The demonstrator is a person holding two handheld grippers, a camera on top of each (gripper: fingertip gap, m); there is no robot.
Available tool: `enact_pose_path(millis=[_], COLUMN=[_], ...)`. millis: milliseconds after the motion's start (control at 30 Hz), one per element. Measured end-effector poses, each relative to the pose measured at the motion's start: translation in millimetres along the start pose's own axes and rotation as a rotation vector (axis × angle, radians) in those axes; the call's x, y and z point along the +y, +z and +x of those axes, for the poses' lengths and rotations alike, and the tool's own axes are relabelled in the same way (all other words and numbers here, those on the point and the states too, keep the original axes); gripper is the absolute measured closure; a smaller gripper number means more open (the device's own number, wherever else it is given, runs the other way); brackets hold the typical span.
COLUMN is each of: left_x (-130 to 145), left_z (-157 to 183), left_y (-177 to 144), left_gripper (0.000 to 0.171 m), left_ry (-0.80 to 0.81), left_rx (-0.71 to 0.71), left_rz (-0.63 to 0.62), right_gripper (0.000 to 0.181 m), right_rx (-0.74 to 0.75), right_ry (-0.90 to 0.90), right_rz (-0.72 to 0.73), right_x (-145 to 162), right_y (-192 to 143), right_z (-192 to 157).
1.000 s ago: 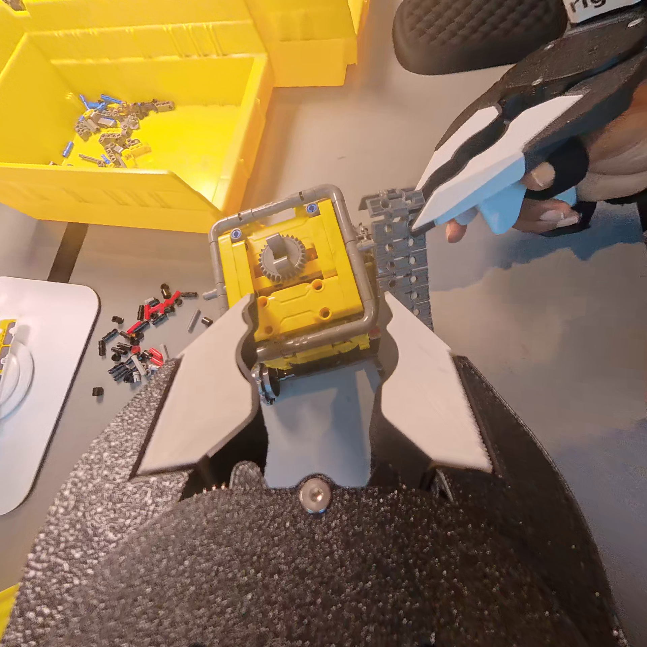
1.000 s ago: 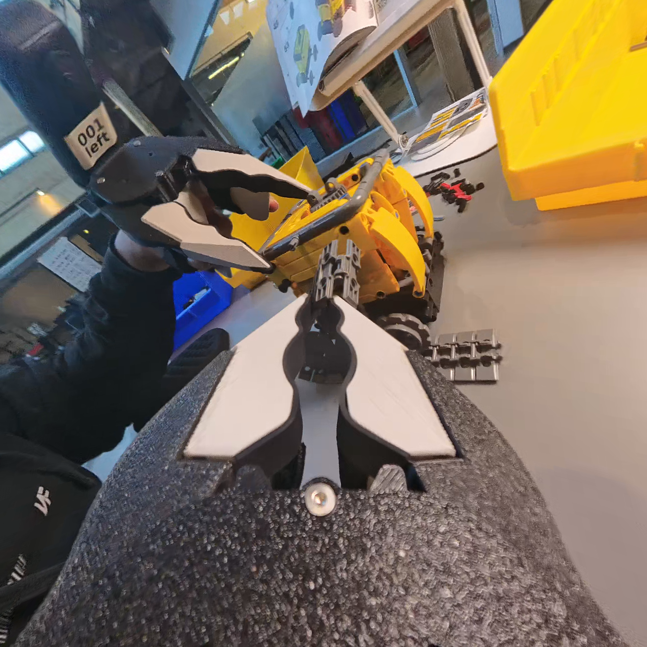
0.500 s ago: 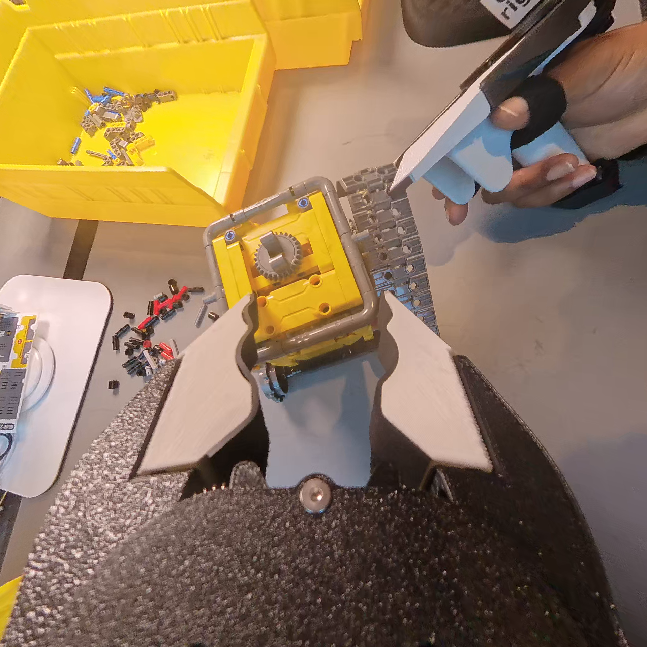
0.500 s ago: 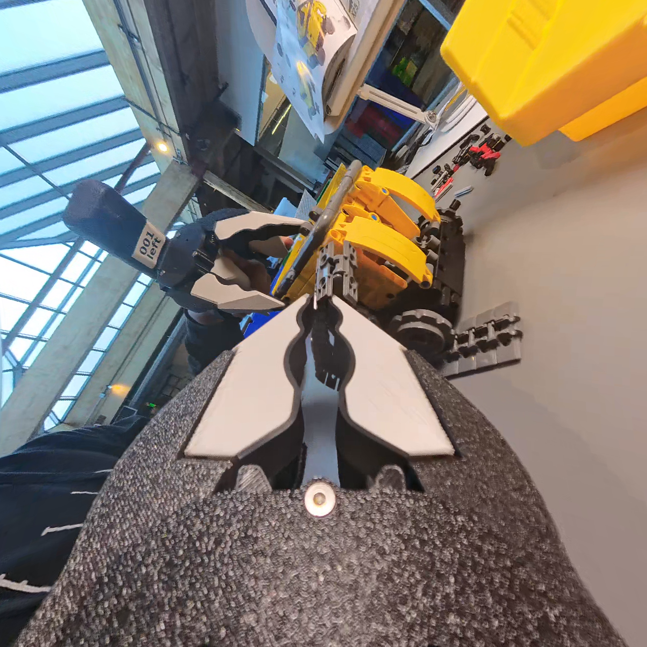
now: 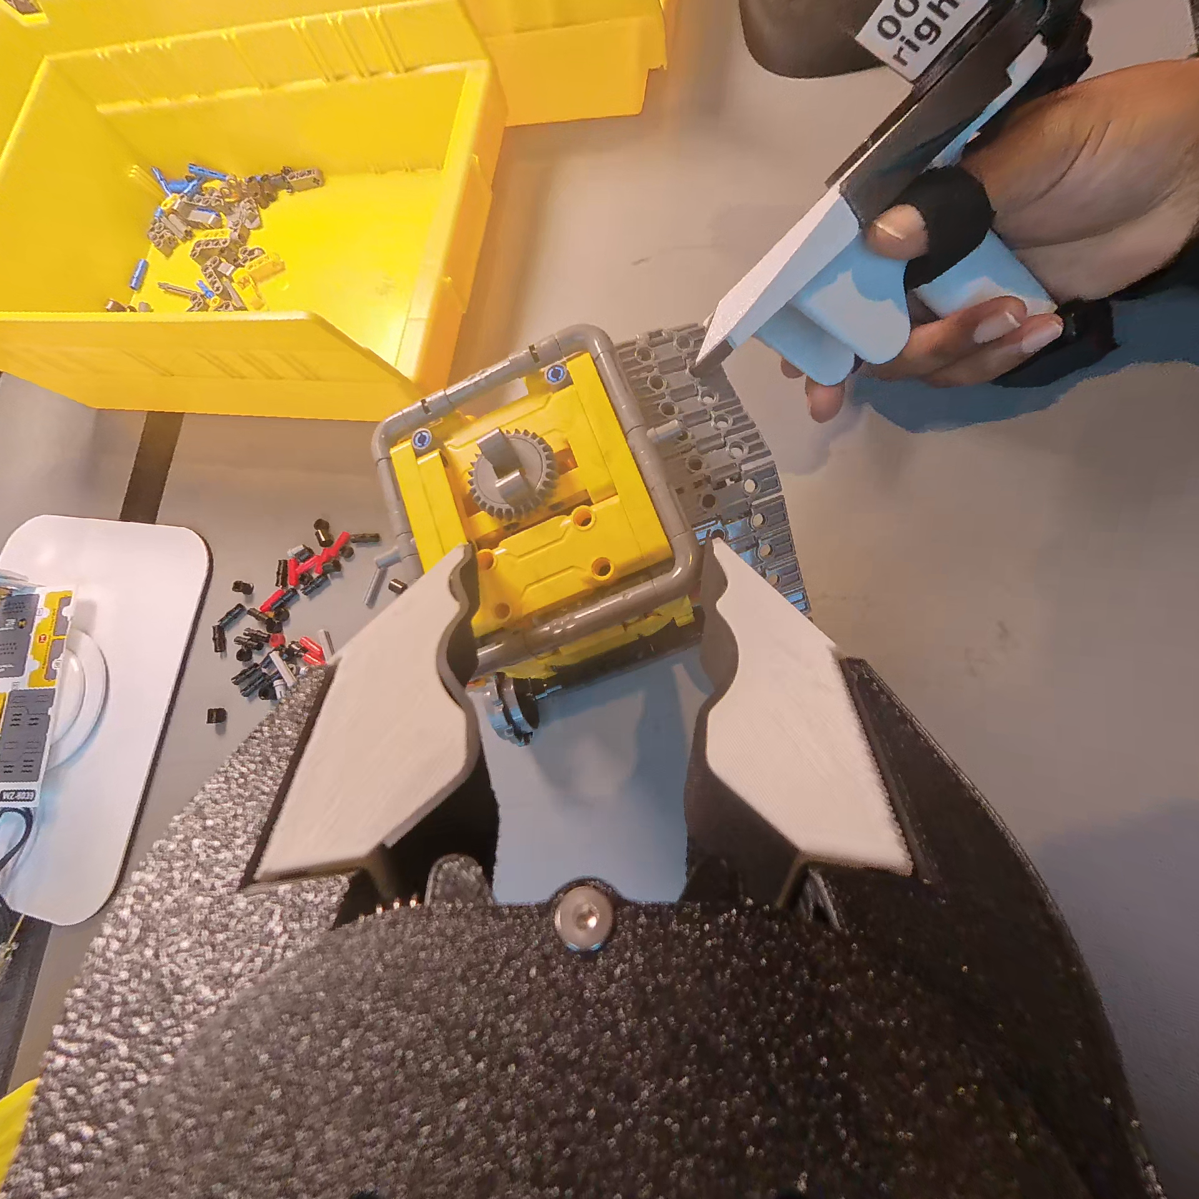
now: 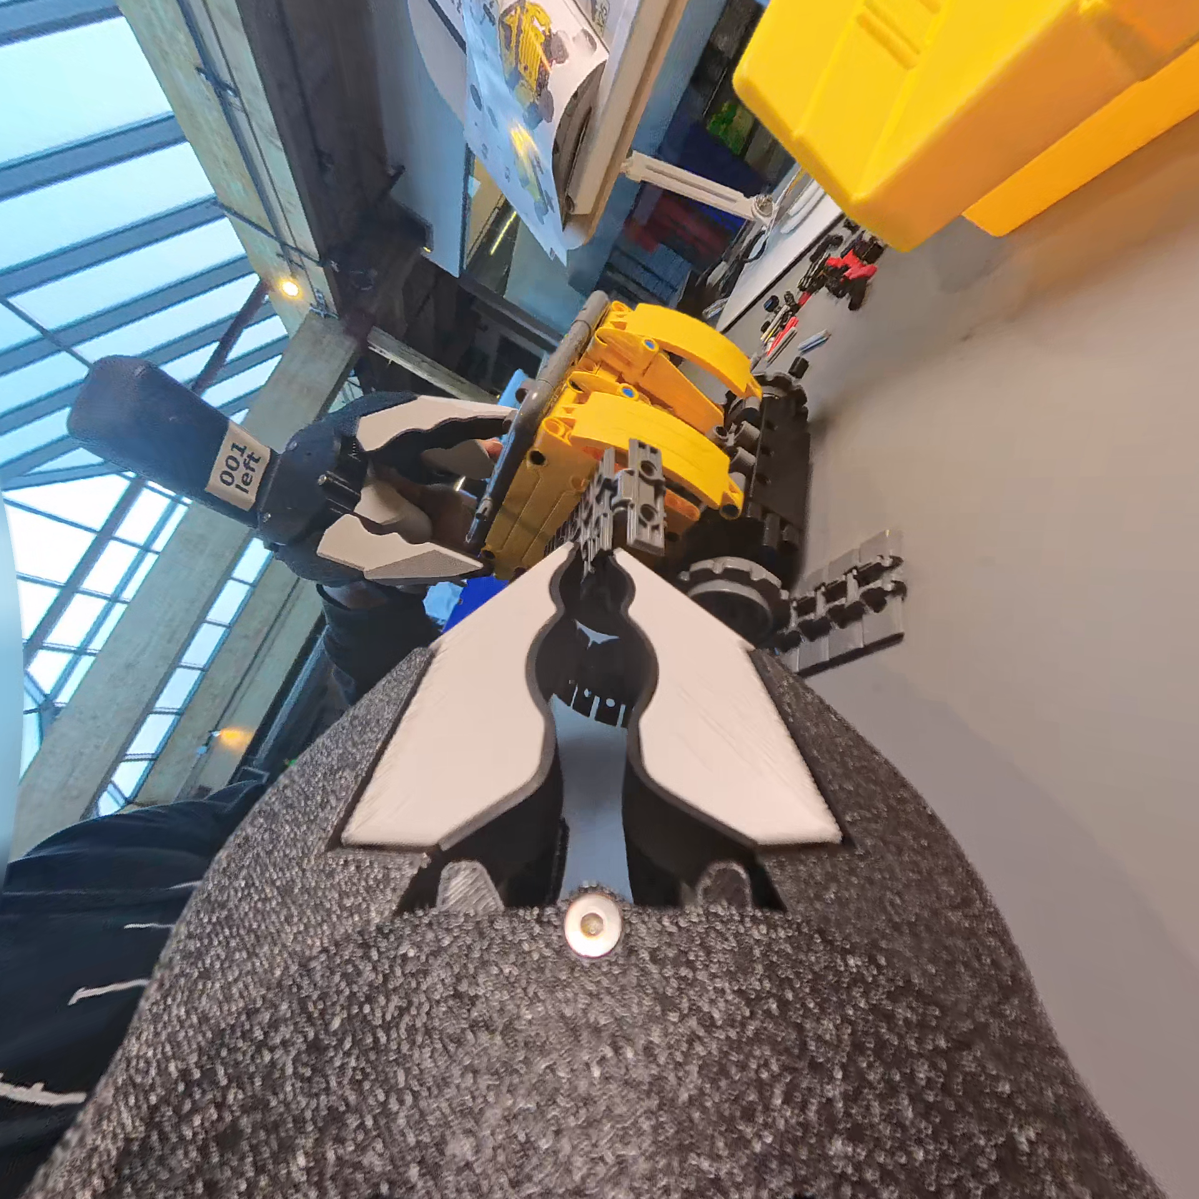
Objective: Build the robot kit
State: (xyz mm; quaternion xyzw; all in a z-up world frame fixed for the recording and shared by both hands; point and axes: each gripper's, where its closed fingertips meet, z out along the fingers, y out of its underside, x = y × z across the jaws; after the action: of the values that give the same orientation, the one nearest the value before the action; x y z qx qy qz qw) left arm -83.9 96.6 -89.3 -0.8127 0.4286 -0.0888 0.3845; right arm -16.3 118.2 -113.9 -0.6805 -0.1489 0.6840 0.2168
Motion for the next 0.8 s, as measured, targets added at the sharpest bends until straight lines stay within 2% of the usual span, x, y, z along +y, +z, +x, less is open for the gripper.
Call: enact_pose_path(millis=[100,200,267,333,433,600,667,800], left_x=[2.0,5.9,10.1,16.8,28.1,45.0,51.0,60.8], left_z=[0.2,0.7,3.2,4.8,2.2,1.7,1.2,-0.3], left_y=[-2.2,-6.1,-10.9,-18.0,-28.5,-45.2,-51.0,-60.5], left_gripper=[0.106,0.105,0.105,0.105,0.105,0.105,0.105,0.105], left_ry=[0.006,0.024,0.043,0.059,0.080,0.145,0.162,0.182], left_rx=[0.007,0.024,0.048,0.072,0.084,0.138,0.164,0.188], left_rz=[-0.004,-0.011,-0.012,-0.019,-0.037,-0.043,-0.044,-0.060], right_gripper=[0.169,0.141,0.142,0.136,0.128,0.131,0.141,0.167], right_rx=[-0.020,0.006,0.073,0.130,0.175,0.185,0.148,0.051], right_ry=[0.014,-0.024,-0.133,-0.364,-0.856,-1.469,-1.628,-1.694], right_rz=[-0.022,-0.078,-0.101,-0.170,-0.359,-0.501,-0.483,-0.523], right_x=[-1.6,0.4,-2.9,0.2,26.7,65.5,70.4,79.8], right_y=[-5.8,-12.9,-21.4,-26.1,-21.6,15.9,33.8,52.5], right_z=[-2.3,0.4,5.9,3.9,-3.1,-6.4,-12.9,-18.0])
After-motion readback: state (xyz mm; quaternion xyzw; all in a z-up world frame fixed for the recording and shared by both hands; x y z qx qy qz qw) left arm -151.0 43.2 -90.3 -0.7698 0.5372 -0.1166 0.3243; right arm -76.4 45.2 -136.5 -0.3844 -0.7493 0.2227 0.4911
